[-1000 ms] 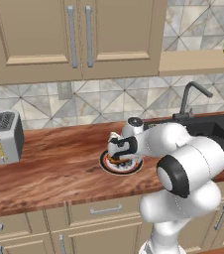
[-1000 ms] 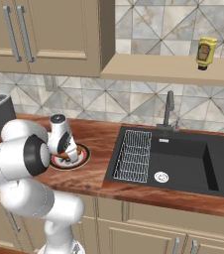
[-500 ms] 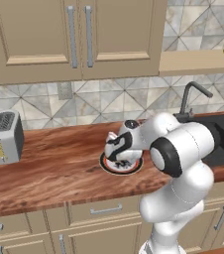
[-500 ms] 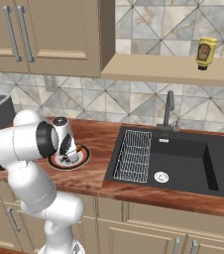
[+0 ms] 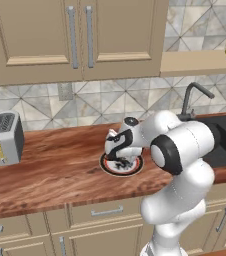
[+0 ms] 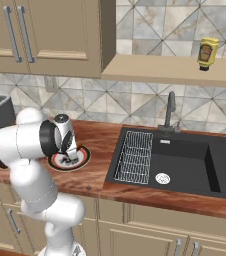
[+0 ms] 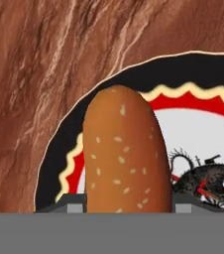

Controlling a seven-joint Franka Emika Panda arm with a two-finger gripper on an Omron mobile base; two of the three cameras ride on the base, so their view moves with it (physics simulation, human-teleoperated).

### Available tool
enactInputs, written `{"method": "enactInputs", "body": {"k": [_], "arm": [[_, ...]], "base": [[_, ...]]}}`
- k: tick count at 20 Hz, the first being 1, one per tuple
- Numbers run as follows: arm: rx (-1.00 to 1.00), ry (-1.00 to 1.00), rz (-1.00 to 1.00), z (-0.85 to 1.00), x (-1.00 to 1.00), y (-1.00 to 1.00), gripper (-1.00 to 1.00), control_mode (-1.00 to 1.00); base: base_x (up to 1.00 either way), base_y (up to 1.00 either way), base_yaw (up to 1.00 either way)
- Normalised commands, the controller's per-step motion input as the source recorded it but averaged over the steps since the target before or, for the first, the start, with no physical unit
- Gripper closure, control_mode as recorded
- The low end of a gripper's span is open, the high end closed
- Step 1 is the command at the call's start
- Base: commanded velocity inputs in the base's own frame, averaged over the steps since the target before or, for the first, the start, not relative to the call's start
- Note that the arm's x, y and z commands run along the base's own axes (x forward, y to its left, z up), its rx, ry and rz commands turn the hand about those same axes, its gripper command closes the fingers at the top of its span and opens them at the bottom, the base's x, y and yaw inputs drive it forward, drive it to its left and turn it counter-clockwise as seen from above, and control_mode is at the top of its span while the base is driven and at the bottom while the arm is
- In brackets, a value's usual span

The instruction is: Move the hot dog bun to the plate on the dining table and place the condiment next to that plate. Then navigate to the fridge and take the sausage and place it on the plate as well.

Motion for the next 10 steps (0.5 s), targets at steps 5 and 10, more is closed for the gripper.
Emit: {"method": "enactInputs", "body": {"k": [5, 10], "arm": [[0.13, -0.17, 0.00, 0.48, -0.57, -0.07, 1.00, -1.00], [0.11, -0.07, 0.05, 0.98, -0.65, -0.35, 1.00, -1.00]], "base": [[0.00, 0.00, 0.00], [0.00, 0.00, 0.00]]}}
